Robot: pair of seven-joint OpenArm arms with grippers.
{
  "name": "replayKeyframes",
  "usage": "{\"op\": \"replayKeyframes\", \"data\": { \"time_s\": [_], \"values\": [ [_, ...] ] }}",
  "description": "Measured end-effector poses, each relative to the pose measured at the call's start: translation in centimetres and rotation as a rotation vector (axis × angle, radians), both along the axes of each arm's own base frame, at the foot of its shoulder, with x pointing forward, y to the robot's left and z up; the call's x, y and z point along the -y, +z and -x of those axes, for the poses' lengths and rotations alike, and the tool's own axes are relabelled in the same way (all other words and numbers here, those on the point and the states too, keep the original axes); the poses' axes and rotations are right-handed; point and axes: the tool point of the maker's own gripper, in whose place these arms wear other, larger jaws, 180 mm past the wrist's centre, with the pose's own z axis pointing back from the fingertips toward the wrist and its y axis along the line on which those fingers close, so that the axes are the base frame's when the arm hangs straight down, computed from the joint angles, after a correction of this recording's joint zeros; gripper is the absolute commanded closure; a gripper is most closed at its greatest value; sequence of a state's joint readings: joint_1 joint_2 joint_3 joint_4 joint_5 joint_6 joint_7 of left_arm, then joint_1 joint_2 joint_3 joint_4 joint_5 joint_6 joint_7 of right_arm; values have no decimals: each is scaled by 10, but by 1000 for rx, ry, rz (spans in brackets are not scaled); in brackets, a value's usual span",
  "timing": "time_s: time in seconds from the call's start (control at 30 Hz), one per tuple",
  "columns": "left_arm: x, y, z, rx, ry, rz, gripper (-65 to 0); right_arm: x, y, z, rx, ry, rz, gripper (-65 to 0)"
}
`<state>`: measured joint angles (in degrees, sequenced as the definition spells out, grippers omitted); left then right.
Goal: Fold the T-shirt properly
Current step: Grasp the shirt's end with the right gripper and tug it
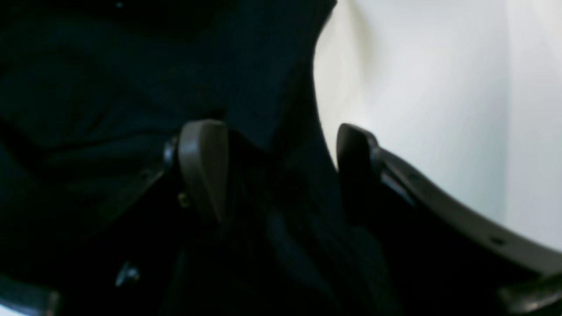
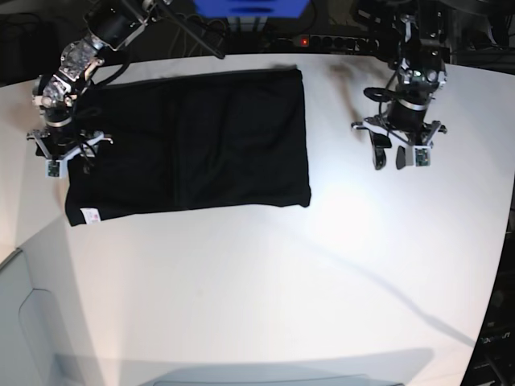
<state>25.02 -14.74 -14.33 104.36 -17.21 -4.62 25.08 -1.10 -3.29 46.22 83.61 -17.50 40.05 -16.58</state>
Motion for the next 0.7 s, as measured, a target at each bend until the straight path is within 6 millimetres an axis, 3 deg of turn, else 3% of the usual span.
{"op": "replayKeyframes", "data": {
  "time_s": [0.2,0.27,0.37,0.5,0.7],
  "values": [
    [0,-1,1,-3,0,-1,-253,0,-9,-2,28,-7,-52,-388],
    [-1,-1,1,-4,-1,-3,-253,-2,-12,-3,46,-9,-74,-352],
    [-1,-1,1,-3,-1,-3,-253,-4,-16,-4,59,-15,-106,-227],
    [-1,-1,1,-3,-1,-2,-253,-9,-16,-8,65,-8,-116,0],
    [0,-1,1,-3,1,1,-253,2,-9,1,21,-16,-49,0]
  ]
}}
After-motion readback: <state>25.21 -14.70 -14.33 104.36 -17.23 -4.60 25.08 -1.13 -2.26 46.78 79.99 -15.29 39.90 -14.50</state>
